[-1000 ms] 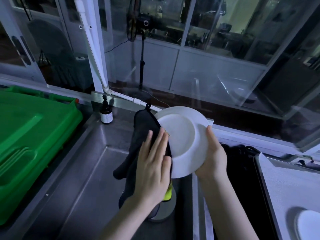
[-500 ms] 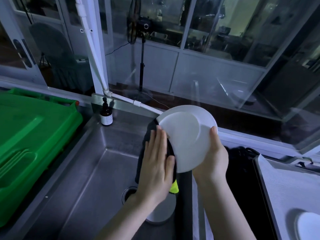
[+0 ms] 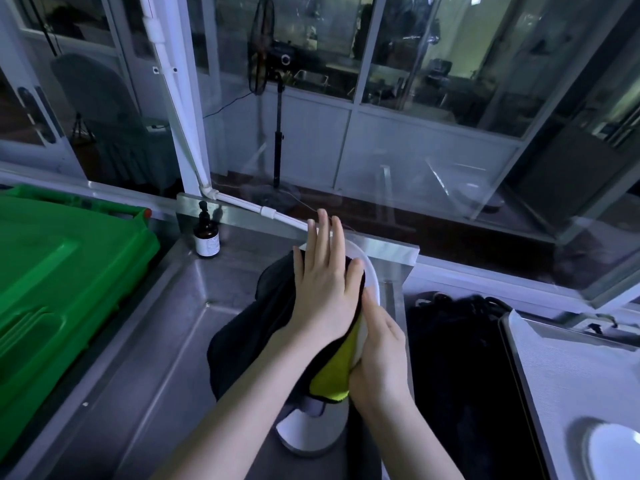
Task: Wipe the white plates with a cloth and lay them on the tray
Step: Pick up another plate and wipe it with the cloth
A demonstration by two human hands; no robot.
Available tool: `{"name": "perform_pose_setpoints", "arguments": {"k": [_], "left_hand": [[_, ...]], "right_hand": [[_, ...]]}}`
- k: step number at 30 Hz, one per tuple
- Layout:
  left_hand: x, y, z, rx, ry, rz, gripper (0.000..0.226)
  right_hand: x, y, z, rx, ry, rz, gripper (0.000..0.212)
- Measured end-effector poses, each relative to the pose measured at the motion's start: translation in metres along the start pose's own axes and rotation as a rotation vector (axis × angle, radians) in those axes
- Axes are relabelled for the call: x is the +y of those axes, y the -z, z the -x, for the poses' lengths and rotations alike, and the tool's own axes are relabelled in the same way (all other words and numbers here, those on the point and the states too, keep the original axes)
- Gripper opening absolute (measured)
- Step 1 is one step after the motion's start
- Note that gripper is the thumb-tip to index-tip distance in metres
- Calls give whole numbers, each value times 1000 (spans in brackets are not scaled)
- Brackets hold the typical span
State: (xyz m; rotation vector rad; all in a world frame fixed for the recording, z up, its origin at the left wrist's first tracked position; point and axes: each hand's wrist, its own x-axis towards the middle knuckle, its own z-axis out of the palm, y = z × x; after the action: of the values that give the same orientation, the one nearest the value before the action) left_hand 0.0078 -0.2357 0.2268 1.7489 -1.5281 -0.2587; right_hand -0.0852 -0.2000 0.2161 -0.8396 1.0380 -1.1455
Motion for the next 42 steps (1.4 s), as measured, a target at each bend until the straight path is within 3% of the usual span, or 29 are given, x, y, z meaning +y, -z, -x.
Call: {"name": "perform_pose_setpoints", "arguments": {"k": [3,5,8,19,23,26,29,33,38,42], "left_hand": [[-6,-1,7,-34,12,110,60],[-3,-6,33,-5,-93,100,61],[-2,-17,59,10,-190,23,65],[-16,-3,-10,-3,-127,136,56],[-26,-3,9,275,-23,-16,65],[-24,-6,30,514,151,-64,60],[-27,-9,46,605,117,45,43],[-22,-21,73,512,-31,114,41],[-21,-24,77,188,-289,61,46],[-41,-1,39,21,-256,74,50]], "right_hand": [[-6,0,4,-3,7,-34,40],[-10,6,-2,-5,34,-74,30],[-22,10,-8,-71,47,-52,32],[-23,12,5,14,-33,-77,43],[-29,19,1,10,-40,-149,59],[-35,20,-3,-38,-35,-150,40],[-34,18,-4,-60,-42,-137,36],[-31,15,-9,-13,-64,-173,35],[-24,16,-11,16,-120,-171,35],[-20,17,-6,-3,-125,-167,35]]}}
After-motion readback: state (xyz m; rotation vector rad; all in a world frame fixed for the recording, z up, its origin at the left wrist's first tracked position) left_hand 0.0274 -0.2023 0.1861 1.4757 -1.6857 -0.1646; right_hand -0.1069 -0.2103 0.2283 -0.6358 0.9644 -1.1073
